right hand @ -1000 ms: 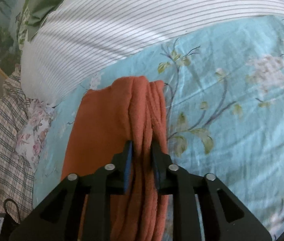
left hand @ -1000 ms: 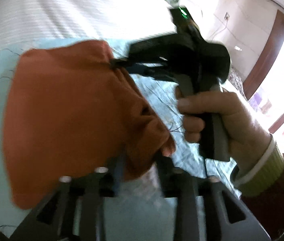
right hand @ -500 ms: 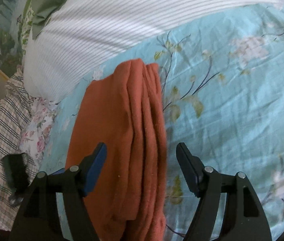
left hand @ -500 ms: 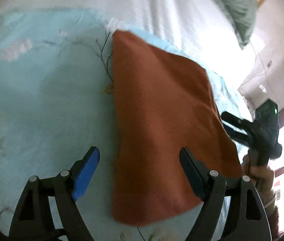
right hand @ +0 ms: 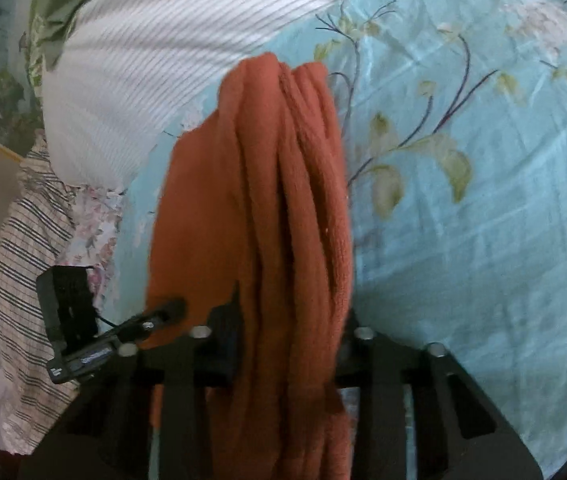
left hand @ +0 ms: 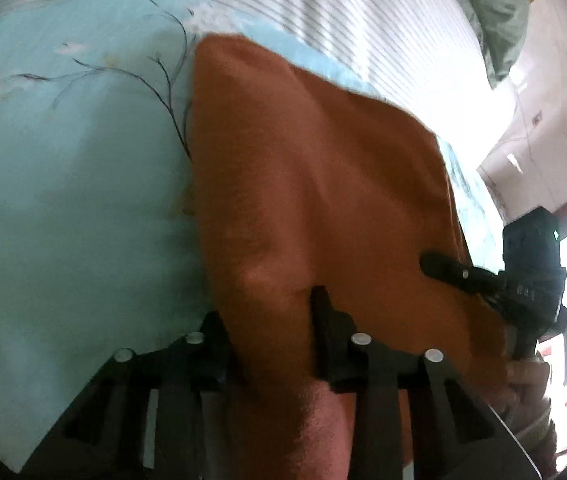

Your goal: Fold small clothes

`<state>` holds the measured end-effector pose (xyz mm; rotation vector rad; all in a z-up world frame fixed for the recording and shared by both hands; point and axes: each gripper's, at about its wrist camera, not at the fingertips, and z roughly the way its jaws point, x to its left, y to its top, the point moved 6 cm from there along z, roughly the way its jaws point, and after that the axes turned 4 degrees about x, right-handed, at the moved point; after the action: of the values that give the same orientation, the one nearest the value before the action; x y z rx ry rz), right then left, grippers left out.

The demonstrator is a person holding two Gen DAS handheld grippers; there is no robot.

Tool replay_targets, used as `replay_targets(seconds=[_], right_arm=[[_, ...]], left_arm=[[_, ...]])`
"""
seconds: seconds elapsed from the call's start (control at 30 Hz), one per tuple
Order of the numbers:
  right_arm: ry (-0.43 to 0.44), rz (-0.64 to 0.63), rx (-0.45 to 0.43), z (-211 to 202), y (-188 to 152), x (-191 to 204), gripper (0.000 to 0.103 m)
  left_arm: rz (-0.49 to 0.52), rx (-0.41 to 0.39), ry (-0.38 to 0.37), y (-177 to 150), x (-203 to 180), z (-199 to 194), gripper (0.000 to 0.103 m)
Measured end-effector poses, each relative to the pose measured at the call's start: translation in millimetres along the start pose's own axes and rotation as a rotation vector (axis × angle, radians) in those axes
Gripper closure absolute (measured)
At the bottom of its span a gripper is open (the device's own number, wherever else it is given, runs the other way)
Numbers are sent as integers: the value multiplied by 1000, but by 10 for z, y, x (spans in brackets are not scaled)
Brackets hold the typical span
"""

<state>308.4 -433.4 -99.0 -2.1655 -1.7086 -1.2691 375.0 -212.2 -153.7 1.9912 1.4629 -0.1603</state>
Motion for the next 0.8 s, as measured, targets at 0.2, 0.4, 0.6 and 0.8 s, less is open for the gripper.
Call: replay_targets(seconds=[0.2, 0.4, 0.6, 0.8], right_arm=[[65, -64, -20, -57, -193, 462, 77], [165, -126, 51, 403, -599, 1027, 77], [259, -167, 127, 939, -1008, 1593, 77], [247, -203, 181, 1307, -1244, 1819, 77]], left_arm=[[24, -63, -18, -194, -72, -567, 84], [27, -115, 69, -626, 215, -1300, 84], [-31, -172, 153, -1108, 696, -2043, 84], [-124, -184, 188, -1451, 1152, -2219, 83]])
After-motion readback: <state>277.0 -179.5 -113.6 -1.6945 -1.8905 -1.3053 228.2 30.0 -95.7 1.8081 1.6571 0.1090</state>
